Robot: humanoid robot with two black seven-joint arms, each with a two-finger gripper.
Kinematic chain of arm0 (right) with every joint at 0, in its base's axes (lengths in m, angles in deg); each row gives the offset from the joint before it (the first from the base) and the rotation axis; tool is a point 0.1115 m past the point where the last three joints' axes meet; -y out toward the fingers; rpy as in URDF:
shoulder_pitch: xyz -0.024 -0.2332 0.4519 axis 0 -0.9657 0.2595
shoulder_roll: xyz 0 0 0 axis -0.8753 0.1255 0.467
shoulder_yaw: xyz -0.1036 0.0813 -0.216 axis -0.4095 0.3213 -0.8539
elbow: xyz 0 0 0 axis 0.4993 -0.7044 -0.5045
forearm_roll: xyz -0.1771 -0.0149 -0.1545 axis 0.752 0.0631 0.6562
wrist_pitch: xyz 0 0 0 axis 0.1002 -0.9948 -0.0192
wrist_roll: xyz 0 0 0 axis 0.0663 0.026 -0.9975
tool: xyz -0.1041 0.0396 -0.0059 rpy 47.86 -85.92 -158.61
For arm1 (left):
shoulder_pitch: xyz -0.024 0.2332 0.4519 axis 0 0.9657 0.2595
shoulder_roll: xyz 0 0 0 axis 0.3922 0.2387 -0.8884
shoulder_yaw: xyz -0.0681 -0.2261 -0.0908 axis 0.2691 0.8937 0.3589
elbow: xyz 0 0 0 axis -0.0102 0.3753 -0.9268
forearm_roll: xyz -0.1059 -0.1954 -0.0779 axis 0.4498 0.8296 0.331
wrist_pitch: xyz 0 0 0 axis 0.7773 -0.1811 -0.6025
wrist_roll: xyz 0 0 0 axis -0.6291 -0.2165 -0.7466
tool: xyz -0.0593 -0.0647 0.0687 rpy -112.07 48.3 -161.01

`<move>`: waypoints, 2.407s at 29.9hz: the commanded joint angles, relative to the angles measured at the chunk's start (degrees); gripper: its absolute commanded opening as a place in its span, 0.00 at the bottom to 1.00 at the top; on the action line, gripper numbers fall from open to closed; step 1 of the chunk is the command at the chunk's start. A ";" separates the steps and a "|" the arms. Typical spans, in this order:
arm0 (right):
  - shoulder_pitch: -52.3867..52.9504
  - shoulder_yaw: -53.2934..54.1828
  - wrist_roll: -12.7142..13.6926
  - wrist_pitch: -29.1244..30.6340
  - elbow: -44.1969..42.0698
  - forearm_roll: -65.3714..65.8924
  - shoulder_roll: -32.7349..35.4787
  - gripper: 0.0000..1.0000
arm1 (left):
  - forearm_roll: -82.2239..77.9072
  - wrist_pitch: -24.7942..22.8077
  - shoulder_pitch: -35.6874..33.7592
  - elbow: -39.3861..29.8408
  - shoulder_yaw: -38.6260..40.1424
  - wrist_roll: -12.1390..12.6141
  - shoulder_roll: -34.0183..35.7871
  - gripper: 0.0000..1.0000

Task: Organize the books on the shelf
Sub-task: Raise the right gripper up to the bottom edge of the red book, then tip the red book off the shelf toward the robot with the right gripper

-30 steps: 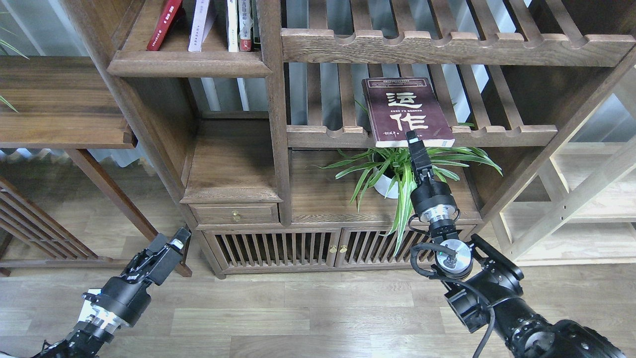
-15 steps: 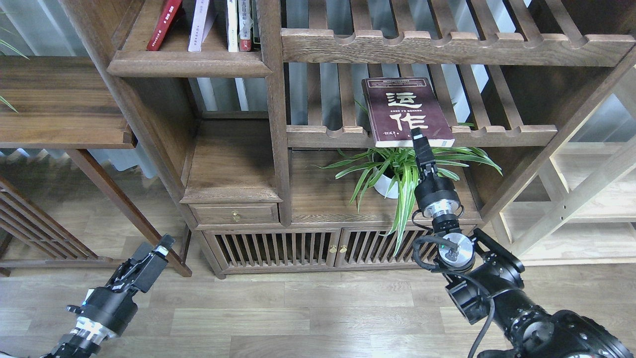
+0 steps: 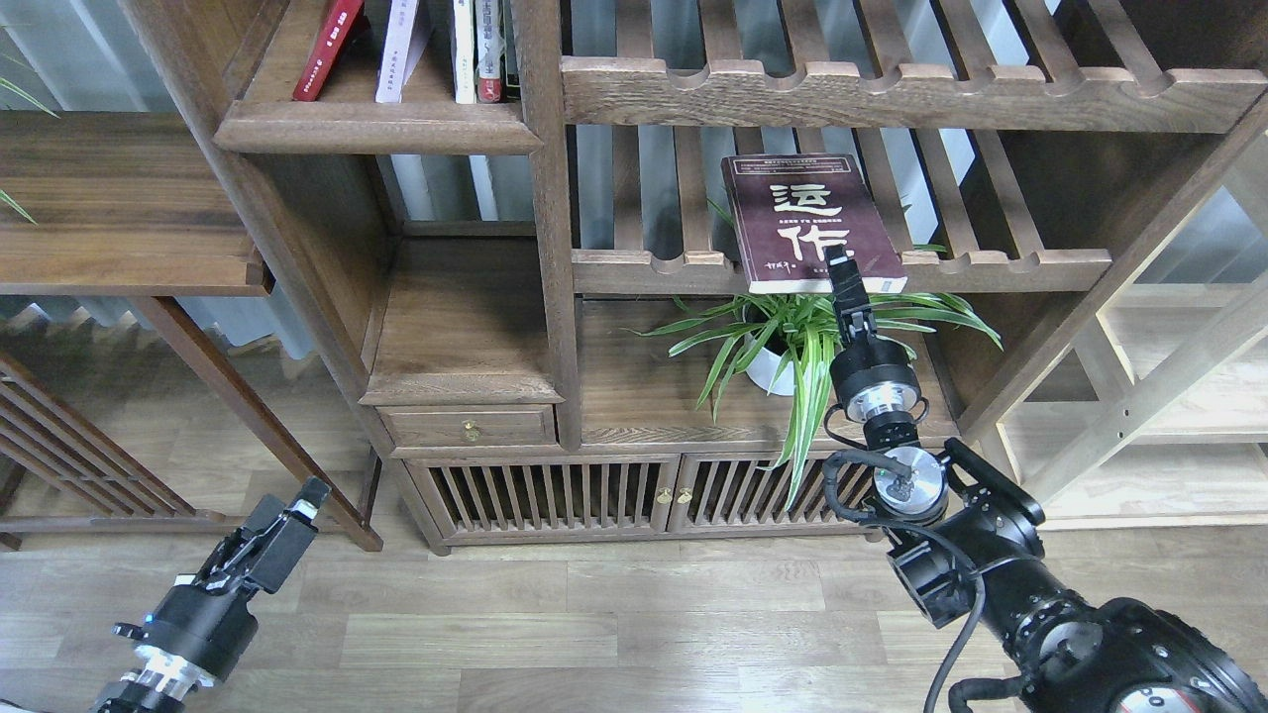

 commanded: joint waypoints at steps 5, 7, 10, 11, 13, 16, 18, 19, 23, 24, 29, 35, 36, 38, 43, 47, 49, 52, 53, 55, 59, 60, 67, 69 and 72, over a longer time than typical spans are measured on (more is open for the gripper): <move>0.72 -1.62 0.27 -1.00 -0.81 -1.44 0.00 1.00 | 0.00 0.00 1.25 -0.25 1.11 0.00 -0.07 0.99; 0.72 -1.71 0.27 -1.09 -0.90 -1.44 0.00 1.00 | 0.00 0.00 1.60 -0.25 1.29 0.00 -0.07 0.99; 1.07 -1.71 0.27 -1.09 -1.16 -1.44 0.00 1.00 | 0.00 0.00 2.04 -0.25 1.73 0.00 -0.07 0.99; 1.15 -1.71 0.27 -1.09 -1.25 -1.44 0.00 1.00 | 0.00 0.00 2.13 -0.25 1.81 0.00 -0.07 0.99; 1.59 -1.62 0.27 -1.09 -1.43 -1.44 0.00 1.00 | 0.00 0.00 2.13 -0.25 1.82 0.00 -0.07 0.99; 2.21 -1.71 0.27 -1.18 -2.13 -1.44 0.00 1.00 | 0.00 0.00 2.13 -0.43 1.90 0.00 -0.07 0.99; 2.56 -1.71 0.27 -1.18 -2.48 -1.44 0.00 1.00 | 0.00 0.00 2.13 -0.43 1.99 0.00 -0.07 0.99; 2.74 -1.62 0.27 -1.18 -2.65 -1.44 0.00 1.00 | 0.00 0.00 2.13 -0.43 1.99 0.00 -0.07 0.99; 3.53 -1.71 0.27 -1.70 -3.36 -1.53 0.00 1.00 | 0.00 0.00 2.13 -0.52 2.34 0.00 -0.07 0.99; 3.62 -1.71 0.27 -1.97 -3.45 -1.53 0.00 1.00 | 0.00 0.00 2.22 -0.52 2.34 0.00 -0.07 0.99; 3.97 -1.71 0.36 -2.93 -3.62 -1.53 0.00 0.97 | 0.00 0.00 2.22 -0.52 2.34 0.00 -0.07 0.99; 4.06 -2.15 0.36 -2.85 -3.62 -1.53 0.00 0.82 | 0.00 0.00 2.31 -0.52 2.96 0.00 -0.07 0.99; 4.06 -2.24 0.36 -2.85 -3.62 -1.53 0.00 0.81 | 0.00 0.00 2.31 -0.52 2.96 0.00 -0.07 0.99; 4.06 -3.02 0.27 -3.02 -3.62 -1.53 0.00 0.78 | 0.00 0.00 2.22 -0.52 2.96 0.00 -0.07 0.99; 3.79 -4.26 -0.17 -3.02 -3.71 -1.44 0.00 0.65 | 0.00 0.00 2.22 -0.52 3.05 0.00 -0.07 0.99; 3.70 -5.14 -0.26 -2.76 -3.62 -1.44 0.00 0.51 | 0.00 0.00 2.30 -0.43 3.05 0.00 -0.16 0.99; 3.70 -5.23 -0.26 -2.50 -3.62 -1.53 0.00 0.48 | 0.00 0.00 2.30 -0.43 3.05 0.00 -0.16 0.99; 3.70 -5.49 -0.43 -2.41 -3.62 -1.53 0.00 0.46 | 0.00 0.00 2.31 -0.34 3.05 0.00 -0.16 0.99; 3.70 -5.49 -0.43 -2.41 -3.62 -1.44 0.00 0.46 | 0.00 0.00 2.31 -0.34 3.05 0.00 -0.16 0.99; 3.62 -5.49 -0.43 -2.41 -3.62 -1.44 0.00 0.43 | 0.00 0.00 2.31 -0.34 3.05 0.00 -0.16 0.99; 3.53 -5.49 -1.04 -2.14 -3.36 -1.53 0.00 0.34 | 0.00 0.00 2.22 -0.34 3.05 0.00 -0.16 0.99; 3.53 -5.58 -1.48 -2.14 -3.27 -1.53 0.00 0.31 | 0.00 0.00 2.30 -0.34 3.05 0.00 -0.16 0.99; 2.74 -5.49 -1.75 -1.09 -2.92 -1.44 0.00 0.25 | 0.00 0.00 2.31 -0.25 3.05 0.00 -0.16 0.99; 1.95 -5.58 -1.75 -0.65 -2.66 -1.44 0.00 0.25 | 0.00 0.00 2.31 -0.25 3.05 0.00 -0.16 0.99; -0.07 -5.67 -1.66 -0.56 0.76 -1.35 0.00 0.25 | 0.00 0.00 2.31 -0.17 3.05 0.00 -0.16 0.99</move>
